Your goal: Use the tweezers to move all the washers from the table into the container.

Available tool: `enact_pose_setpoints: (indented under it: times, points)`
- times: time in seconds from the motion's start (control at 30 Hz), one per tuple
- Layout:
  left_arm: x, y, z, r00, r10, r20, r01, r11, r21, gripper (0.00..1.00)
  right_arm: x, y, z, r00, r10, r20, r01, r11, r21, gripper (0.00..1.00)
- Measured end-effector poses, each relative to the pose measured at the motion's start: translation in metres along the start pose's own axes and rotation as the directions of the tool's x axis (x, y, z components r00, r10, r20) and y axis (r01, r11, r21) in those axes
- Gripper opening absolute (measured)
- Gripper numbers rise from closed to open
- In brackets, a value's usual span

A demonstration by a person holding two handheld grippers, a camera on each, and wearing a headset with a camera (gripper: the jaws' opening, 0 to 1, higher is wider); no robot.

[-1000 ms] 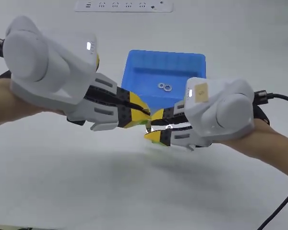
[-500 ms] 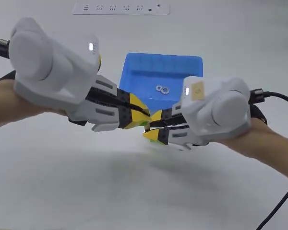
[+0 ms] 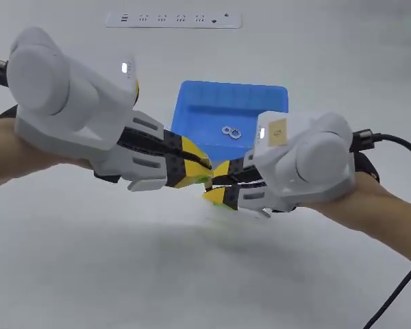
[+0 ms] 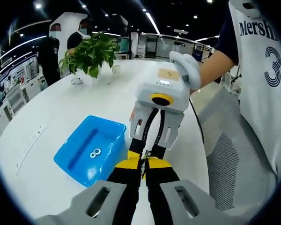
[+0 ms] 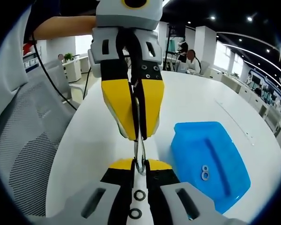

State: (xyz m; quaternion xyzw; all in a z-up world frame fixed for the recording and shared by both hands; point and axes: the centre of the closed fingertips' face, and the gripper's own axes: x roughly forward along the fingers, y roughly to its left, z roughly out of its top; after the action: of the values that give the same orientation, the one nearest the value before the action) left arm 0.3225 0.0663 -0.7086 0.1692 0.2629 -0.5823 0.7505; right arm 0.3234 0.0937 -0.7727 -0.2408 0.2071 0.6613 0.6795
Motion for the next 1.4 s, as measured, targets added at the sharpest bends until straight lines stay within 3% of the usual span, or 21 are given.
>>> enact_pose_setpoints:
  times: [0.33, 0.6, 0.77, 1.0, 1.23, 1.4]
  points:
    - [-0.017, -0.009, 0.017, 0.9993, 0.006, 0.036, -0.007, 1.0, 0.021, 0.07, -0.016, 0.007, 0.019, 0.9999, 0.001, 0.013, -0.001, 0.999, -0.035, 0.1]
    - [-0.03, -0.004, 0.039, 0.9984, 0.024, 0.051, -0.028, 0.996, 0.082, 0.07, -0.031, -0.008, 0.04, 0.9987, -0.042, 0.028, 0.044, 0.996, -0.074, 0.1]
    - [-0.04, 0.011, 0.056, 0.9948, 0.054, 0.086, -0.063, 0.992, 0.107, 0.07, -0.039, -0.025, 0.054, 0.9943, -0.088, 0.061, 0.092, 0.993, -0.071, 0.1]
    - [-0.043, 0.029, 0.067, 0.9954, 0.054, 0.08, -0.066, 0.986, 0.154, 0.07, -0.043, -0.046, 0.063, 0.9904, -0.117, 0.073, 0.124, 0.988, -0.089, 0.1]
    - [-0.036, 0.048, 0.071, 0.9958, 0.057, 0.072, -0.07, 0.979, 0.19, 0.07, -0.041, -0.073, 0.061, 0.9882, -0.134, 0.073, 0.141, 0.986, -0.091, 0.1]
    - [-0.028, 0.061, 0.07, 0.9957, 0.05, 0.078, -0.064, 0.981, 0.185, 0.07, -0.039, -0.088, 0.054, 0.9882, -0.139, 0.065, 0.144, 0.986, -0.087, 0.1]
